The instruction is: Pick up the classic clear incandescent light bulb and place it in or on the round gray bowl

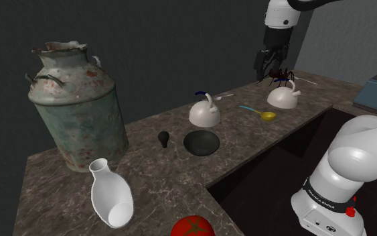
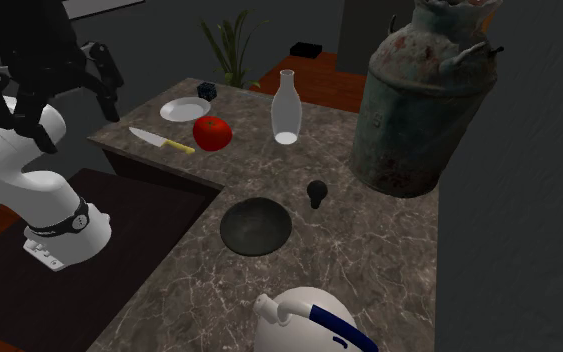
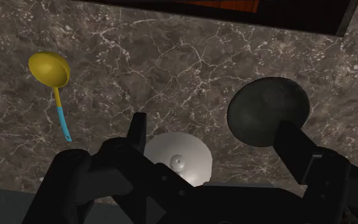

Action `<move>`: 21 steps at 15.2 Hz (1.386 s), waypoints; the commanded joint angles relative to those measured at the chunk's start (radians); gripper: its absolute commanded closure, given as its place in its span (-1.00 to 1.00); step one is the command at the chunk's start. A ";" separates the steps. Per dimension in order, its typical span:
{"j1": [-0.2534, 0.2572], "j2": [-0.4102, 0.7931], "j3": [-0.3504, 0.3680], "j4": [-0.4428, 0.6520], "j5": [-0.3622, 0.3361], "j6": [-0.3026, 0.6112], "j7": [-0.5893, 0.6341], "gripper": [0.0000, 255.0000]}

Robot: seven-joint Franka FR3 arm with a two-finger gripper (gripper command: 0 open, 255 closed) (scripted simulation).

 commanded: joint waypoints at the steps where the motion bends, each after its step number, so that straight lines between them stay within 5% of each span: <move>1: 0.000 0.000 0.000 0.000 0.000 0.000 0.000 -1.00; 12: 0.031 0.319 0.202 0.060 0.011 0.206 0.226 -1.00; 21: 0.039 0.662 0.342 0.231 -0.092 0.300 0.438 -1.00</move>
